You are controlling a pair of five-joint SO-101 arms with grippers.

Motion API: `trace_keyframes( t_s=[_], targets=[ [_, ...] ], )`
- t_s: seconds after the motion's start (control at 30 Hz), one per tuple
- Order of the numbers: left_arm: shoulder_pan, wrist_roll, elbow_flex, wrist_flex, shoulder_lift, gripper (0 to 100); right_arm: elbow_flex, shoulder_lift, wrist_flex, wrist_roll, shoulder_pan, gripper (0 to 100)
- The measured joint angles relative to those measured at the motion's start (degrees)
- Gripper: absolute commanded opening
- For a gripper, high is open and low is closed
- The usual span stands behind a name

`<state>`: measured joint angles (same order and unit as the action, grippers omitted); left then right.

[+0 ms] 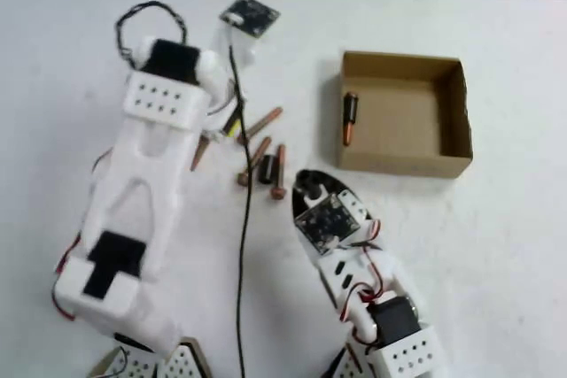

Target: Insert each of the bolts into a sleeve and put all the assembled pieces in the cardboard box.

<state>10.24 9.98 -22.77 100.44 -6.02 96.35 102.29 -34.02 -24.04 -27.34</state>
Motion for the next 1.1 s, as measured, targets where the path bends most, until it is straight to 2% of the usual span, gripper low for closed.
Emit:
trace_keyframes(
  t_s=[0.23,0.43,0.53,0.63,0.8,1.0,1.1],
  targets=[
    [-0.97,0.00,1.23,1.14,12.31,2,0.00,0.00,0.00,0.00,-4.48,1.6],
    [-1.14,0.00,13.54,1.14,24.44,2,0.00,0.00,3.16,0.18,-6.77,1.6],
    [-1.14,0.00,19.69,1.05,30.95,2,0.00,0.00,5.36,3.69,-6.68,1.6],
    [-1.14,0.00,24.88,-2.37,37.54,2,0.00,0.00,5.98,8.44,-6.68,1.6],
    [-2.37,0.00,32.70,-7.65,46.59,2,0.00,0.00,7.91,10.02,-7.38,1.6],
    [-2.29,0.00,42.46,-15.65,54.51,2,0.00,0.00,11.78,12.48,-14.42,1.6],
    [-2.29,0.00,47.30,-20.48,58.64,2,0.00,0.00,13.80,14.86,-15.56,1.6]
  ],
)
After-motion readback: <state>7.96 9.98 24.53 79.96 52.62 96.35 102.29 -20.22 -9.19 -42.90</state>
